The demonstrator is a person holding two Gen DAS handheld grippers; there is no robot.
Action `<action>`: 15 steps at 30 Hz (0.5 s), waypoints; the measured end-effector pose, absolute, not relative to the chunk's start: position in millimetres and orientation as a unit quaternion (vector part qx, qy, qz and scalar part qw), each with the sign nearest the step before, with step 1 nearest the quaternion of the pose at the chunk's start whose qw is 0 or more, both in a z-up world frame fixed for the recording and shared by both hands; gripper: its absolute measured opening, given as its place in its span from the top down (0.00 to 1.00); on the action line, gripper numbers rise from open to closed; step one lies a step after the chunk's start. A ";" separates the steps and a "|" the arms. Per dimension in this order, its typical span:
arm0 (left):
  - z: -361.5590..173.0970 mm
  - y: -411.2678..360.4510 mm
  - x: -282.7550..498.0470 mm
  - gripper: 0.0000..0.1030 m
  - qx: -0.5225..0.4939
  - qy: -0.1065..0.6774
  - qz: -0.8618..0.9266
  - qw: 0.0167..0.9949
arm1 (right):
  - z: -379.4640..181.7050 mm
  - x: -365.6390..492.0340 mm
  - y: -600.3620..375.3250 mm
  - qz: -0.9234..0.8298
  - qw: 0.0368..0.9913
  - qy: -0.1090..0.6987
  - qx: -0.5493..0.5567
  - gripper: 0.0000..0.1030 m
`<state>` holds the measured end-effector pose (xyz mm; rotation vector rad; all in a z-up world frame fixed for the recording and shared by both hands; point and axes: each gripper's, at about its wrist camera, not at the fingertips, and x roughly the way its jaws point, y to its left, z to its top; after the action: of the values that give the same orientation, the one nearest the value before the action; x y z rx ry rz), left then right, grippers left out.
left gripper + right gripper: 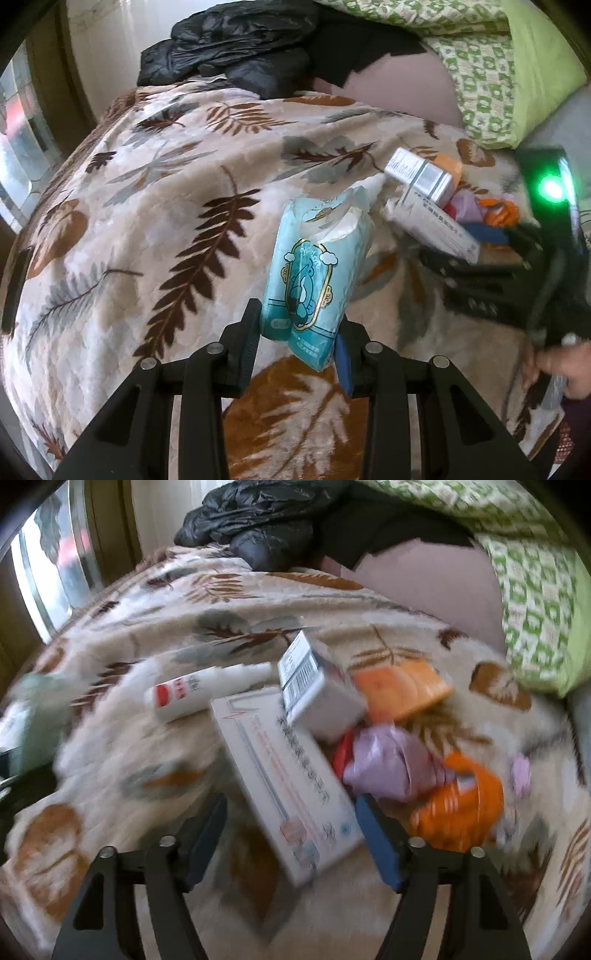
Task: Collect trash
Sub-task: 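Grasp the teal tissue pack with the left tool while the right tool grasps the white medicine box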
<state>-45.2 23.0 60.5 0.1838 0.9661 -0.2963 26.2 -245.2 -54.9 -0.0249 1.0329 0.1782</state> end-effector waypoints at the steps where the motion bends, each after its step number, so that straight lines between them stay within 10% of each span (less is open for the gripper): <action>1: 59.1 24.0 -46.6 0.66 0.088 0.463 -0.140 0.871 | -58.9 32.3 -242.6 0.089 0.863 0.498 -0.015 0.25; 15: 73.9 17.7 -79.6 0.66 0.105 0.436 -0.122 0.886 | -23.0 -29.0 -255.7 0.103 0.869 0.483 0.043 0.44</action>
<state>-79.6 17.7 73.9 0.2183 0.9062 -0.2538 -29.0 -255.7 -23.0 0.0892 1.0099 0.2150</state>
